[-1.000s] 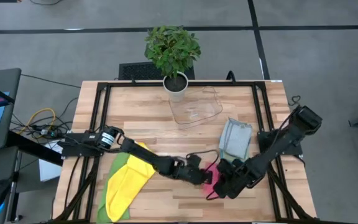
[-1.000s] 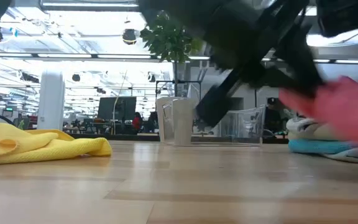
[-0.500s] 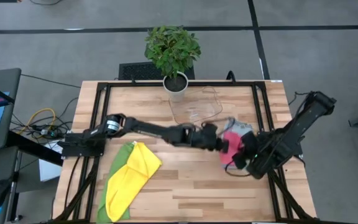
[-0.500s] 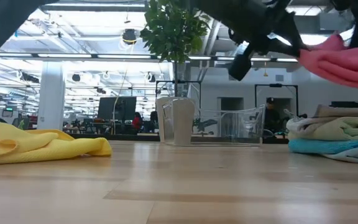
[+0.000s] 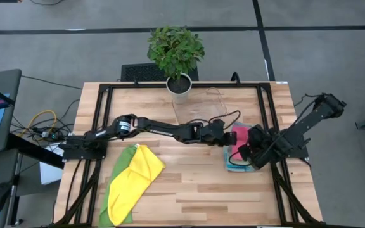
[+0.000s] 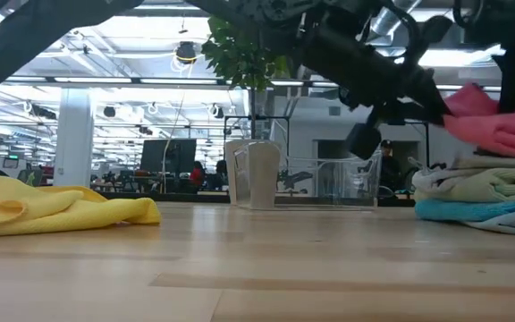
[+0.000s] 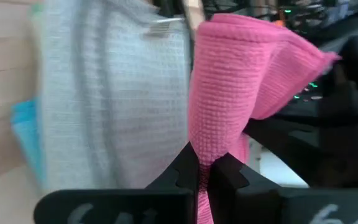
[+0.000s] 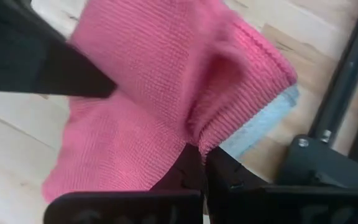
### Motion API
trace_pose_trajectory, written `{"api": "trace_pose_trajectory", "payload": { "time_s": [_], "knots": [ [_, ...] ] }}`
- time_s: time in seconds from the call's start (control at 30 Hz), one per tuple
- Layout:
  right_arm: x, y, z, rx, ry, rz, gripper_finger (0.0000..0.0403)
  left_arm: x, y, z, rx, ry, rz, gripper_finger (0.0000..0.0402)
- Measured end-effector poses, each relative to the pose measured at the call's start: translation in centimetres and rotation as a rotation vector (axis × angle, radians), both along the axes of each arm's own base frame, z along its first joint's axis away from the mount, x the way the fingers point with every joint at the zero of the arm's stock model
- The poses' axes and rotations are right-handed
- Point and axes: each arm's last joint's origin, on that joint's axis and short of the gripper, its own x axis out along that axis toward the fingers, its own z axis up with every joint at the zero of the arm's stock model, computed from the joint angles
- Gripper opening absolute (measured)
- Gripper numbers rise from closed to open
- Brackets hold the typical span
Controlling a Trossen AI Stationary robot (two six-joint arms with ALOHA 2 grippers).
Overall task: Fold microfiber towels
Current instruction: Stack the pink microfiber cloth on top of the gray microfiber cloth
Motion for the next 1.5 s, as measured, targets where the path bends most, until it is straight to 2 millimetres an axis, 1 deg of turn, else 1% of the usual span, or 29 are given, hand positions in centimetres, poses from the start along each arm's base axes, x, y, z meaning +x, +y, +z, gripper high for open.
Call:
{"api": "trace_pose_trajectory", "payload": {
  "time_s": [0.13,0.2,0.3,0.4,0.5,0.6,0.7,0.8,0.87,1.0,1.1,1.17,1.27,1.33,1.4,1.5],
  "knots": [
    [0.1,-0.2,-1.6,0.0,0.0,0.012,0.0017,0.2,0.3,-0.8,-0.001,0.015,0.007,0.0003],
    [0.1,-0.2,-1.8,0.016,-0.012,0.016,0.0021,0.2,0.4,-1.2,-0.001,0.033,-0.005,0.0003],
    [0.2,-0.4,-2.0,0.011,-0.005,0.004,0.0032,0.2,1.0,-0.8,-0.007,0.018,-0.011,0.0004],
    [0.3,-0.5,-1.9,0.012,-0.001,0.003,0.004,0.2,1.1,-0.9,0.009,0.026,-0.02,0.0015],
    [0.0,-0.8,-2.0,0.024,0.056,-0.01,0.0047,0.2,1.7,-0.9,0.025,0.03,-0.014,0.0037],
    [0.2,-1.0,-2.0,0.026,0.052,-0.021,0.0061,0.2,2.0,-1.0,0.02,0.032,-0.031,0.007],
    [0.3,-1.0,-2.0,0.019,0.038,-0.002,0.0084,0.2,2.2,-1.0,0.008,0.032,-0.055,0.0104],
    [0.3,-1.0,-2.0,0.011,0.039,0.004,0.0115,0.1,2.3,-0.7,-0.004,0.025,-0.076,0.013],
    [0.1,-1.1,-2.0,-0.002,0.057,0.004,0.014,-0.1,2.5,0.0,-0.005,0.019,-0.096,0.0141],
    [-0.4,-1.4,-1.8,-0.03,0.105,0.003,0.0187,-0.9,2.7,2.3,0.044,0.034,-0.116,0.0149],
    [-0.9,-1.7,-1.4,-0.035,0.111,0.002,0.021,-1.7,2.5,3.8,0.086,0.065,-0.138,0.0149],
    [-1.1,-1.9,-1.0,-0.03,0.084,-0.002,0.0218,-2.3,2.5,4.8,0.107,0.076,-0.152,0.015],
    [-1.2,-1.7,-0.2,-0.003,-0.019,0.02,0.0219,-3.5,2.1,6.9,0.151,0.103,-0.193,0.015],
    [-1.0,-1.1,-0.2,0.02,-0.111,0.038,0.0211,-4.6,1.7,8.6,0.212,0.128,-0.227,0.015],
    [-1.1,-0.5,-0.9,0.025,-0.169,0.044,0.02,-6.1,0.9,10.2,0.273,0.185,-0.252,0.015],
    [-1.4,0.3,-2.6,0.027,-0.192,0.024,0.0179,-8.6,-0.8,12.3,0.337,0.273,-0.316,0.015]
  ]
}}
